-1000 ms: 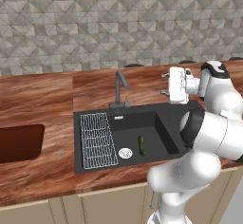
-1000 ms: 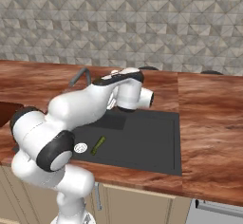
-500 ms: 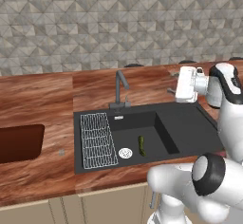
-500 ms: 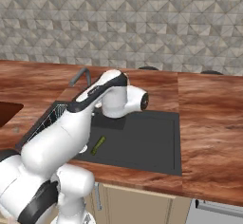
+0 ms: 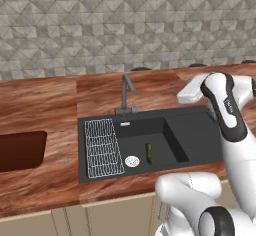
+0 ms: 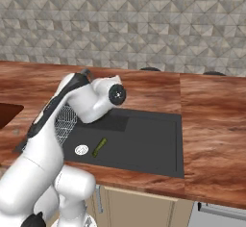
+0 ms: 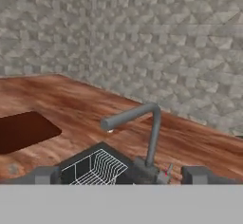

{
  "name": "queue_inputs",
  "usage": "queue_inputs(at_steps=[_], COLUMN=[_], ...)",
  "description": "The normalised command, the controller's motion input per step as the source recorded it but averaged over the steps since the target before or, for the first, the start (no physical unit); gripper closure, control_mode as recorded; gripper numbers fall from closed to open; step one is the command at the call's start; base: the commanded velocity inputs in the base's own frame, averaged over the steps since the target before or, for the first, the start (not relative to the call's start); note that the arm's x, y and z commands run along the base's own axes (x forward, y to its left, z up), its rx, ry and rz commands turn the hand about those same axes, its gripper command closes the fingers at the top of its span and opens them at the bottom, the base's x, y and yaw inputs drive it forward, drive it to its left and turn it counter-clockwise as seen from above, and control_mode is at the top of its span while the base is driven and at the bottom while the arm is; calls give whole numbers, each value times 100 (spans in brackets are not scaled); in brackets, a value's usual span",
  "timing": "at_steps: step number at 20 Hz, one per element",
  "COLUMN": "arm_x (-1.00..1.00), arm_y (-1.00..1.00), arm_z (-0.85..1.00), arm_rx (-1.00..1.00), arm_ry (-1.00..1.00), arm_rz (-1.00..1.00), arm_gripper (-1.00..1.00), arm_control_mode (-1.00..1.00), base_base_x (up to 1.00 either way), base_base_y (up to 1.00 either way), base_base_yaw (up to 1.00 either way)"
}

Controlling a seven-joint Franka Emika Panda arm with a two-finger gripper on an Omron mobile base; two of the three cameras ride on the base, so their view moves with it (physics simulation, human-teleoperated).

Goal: Pick up all produce items and place them in the sink. Turn on the sink faucet to wash them. Then turn the sink off and put them in the tray.

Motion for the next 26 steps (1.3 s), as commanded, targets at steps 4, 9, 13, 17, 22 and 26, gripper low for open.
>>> queue_inputs(at_steps=[4, 9, 13, 17, 22, 26], arm_x=[-22, -22, -22, -19, -25, -15], arm_y=[10, 14, 15, 18, 7, 8], arm_z=[5, 0, -1, -19, -33, -38], arm_rx=[-2, -1, -2, -5, -5, -4], arm_ry=[37, 33, 31, 22, 6, 4], arm_rz=[-32, -30, -27, -22, -9, -1], arm_gripper=[-100, -100, -100, -100, -100, -100], arm_control_mode=[-100, -100, -100, -100, -100, -100], base_base_x=[0, 0, 0, 0, 0, 0], base_base_y=[0, 0, 0, 0, 0, 0], base_base_yaw=[0, 0, 0, 0, 0, 0])
